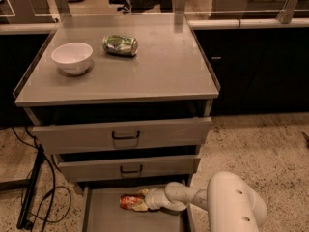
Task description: Pick coke can from bottom drawer and place on counter
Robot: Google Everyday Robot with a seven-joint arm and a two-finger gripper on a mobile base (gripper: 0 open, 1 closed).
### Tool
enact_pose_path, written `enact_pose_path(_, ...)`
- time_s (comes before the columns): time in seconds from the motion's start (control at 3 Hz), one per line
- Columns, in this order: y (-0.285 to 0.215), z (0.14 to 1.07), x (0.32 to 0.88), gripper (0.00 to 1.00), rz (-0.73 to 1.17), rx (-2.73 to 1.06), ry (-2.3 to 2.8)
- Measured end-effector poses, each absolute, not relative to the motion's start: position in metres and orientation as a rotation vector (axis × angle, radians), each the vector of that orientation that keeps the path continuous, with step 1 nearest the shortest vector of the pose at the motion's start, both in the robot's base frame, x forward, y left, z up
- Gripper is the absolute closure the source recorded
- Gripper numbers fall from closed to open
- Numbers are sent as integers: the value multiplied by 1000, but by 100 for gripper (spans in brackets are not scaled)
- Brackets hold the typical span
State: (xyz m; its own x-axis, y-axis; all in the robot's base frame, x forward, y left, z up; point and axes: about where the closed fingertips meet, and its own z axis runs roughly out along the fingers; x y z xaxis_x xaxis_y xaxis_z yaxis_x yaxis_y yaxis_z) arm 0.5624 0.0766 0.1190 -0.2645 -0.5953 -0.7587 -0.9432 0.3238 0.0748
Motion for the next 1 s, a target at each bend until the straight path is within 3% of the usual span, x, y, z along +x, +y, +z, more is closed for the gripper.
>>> enact_pose_path(1.0, 74, 124, 541, 100, 758, -1346, 1984)
